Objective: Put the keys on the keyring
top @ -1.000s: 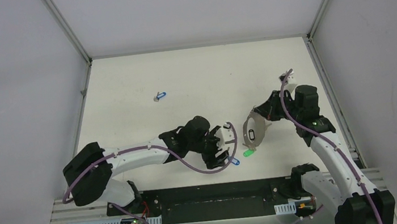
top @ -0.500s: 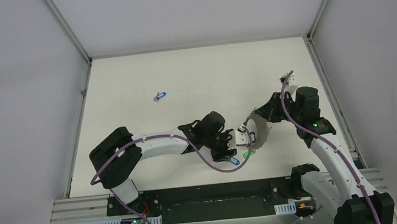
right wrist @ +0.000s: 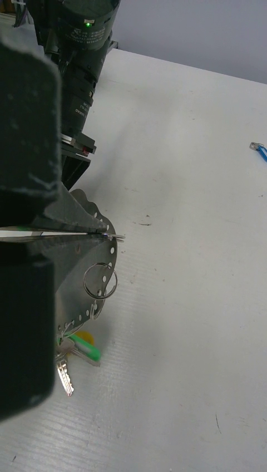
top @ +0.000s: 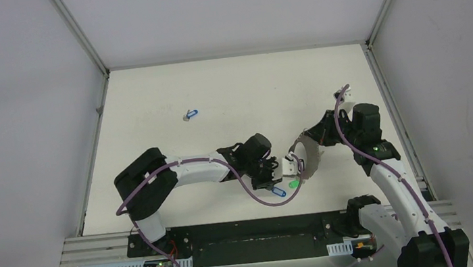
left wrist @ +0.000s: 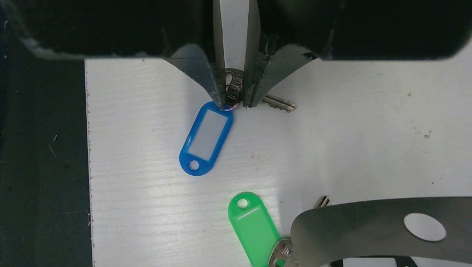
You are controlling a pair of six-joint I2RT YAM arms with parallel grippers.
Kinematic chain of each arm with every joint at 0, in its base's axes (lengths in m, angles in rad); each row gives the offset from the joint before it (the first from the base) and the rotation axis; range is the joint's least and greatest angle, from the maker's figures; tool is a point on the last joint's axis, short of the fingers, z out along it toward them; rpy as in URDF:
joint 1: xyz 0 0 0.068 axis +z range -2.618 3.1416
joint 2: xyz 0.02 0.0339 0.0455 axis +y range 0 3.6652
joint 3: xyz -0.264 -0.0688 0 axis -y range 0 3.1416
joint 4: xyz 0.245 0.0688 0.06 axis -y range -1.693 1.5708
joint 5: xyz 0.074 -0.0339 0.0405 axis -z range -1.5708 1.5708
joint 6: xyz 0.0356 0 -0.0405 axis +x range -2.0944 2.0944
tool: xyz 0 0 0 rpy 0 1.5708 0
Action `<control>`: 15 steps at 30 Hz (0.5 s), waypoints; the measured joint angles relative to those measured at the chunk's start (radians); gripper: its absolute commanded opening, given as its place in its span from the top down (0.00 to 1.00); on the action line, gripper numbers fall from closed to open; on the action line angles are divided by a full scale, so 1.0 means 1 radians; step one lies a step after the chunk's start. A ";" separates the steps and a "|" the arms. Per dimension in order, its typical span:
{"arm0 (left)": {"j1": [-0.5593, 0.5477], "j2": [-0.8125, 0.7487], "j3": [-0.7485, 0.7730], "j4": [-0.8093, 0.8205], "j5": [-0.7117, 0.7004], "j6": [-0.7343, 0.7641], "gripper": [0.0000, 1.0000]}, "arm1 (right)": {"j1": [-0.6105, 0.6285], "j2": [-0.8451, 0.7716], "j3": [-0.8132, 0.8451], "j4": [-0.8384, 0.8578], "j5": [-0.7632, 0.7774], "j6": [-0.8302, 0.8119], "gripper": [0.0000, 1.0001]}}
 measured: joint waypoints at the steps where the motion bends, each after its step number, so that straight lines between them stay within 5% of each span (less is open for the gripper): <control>1: 0.000 0.000 0.000 -0.001 0.000 0.005 0.87 | 0.000 0.000 0.000 0.000 0.000 0.000 1.00; 5: 0.000 0.000 0.000 -0.006 -0.002 0.020 1.00 | -0.001 0.001 0.000 0.000 0.000 0.000 1.00; 15: 0.000 -0.055 -0.023 -0.052 -0.029 0.028 1.00 | -0.005 0.001 0.000 -0.003 0.000 0.001 1.00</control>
